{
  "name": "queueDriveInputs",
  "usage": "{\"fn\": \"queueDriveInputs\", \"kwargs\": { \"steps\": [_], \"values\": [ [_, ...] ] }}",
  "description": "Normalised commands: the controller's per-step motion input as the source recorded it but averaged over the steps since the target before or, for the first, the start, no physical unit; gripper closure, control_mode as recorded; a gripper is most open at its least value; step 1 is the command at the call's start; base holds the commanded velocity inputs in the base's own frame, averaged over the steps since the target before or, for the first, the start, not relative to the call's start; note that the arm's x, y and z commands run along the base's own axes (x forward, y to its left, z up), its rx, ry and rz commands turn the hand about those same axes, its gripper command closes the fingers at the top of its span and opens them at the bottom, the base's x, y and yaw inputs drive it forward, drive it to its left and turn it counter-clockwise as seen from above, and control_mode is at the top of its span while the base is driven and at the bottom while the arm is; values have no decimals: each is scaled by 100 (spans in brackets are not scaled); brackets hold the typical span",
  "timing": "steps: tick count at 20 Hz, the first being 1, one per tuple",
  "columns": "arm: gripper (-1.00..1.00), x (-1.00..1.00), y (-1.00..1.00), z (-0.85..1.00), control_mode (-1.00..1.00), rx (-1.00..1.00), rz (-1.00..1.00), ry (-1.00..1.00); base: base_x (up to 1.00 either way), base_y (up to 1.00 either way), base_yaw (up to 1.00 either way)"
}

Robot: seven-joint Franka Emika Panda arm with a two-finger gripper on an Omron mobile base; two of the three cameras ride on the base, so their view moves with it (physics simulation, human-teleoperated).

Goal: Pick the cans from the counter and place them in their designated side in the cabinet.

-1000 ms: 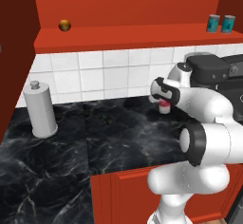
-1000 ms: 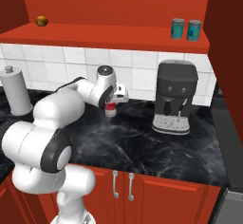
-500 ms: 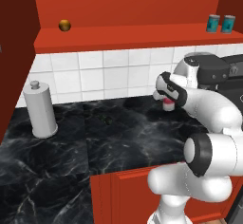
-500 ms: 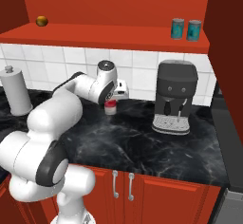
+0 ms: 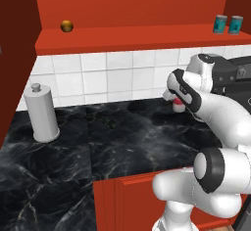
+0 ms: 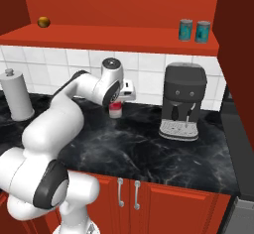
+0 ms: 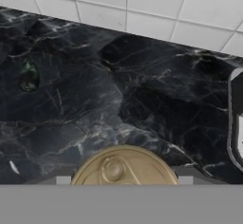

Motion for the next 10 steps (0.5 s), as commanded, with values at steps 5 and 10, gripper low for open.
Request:
{"fn": "queueDriveInputs", "kwargs": {
  "steps": [5, 10],
  "values": [
    [100, -18, -8, 29, -100, 0, 3, 0, 0, 0, 0],
    [100, -10, -3, 34, -100, 0, 2, 0, 0, 0, 0]
  ]
}}
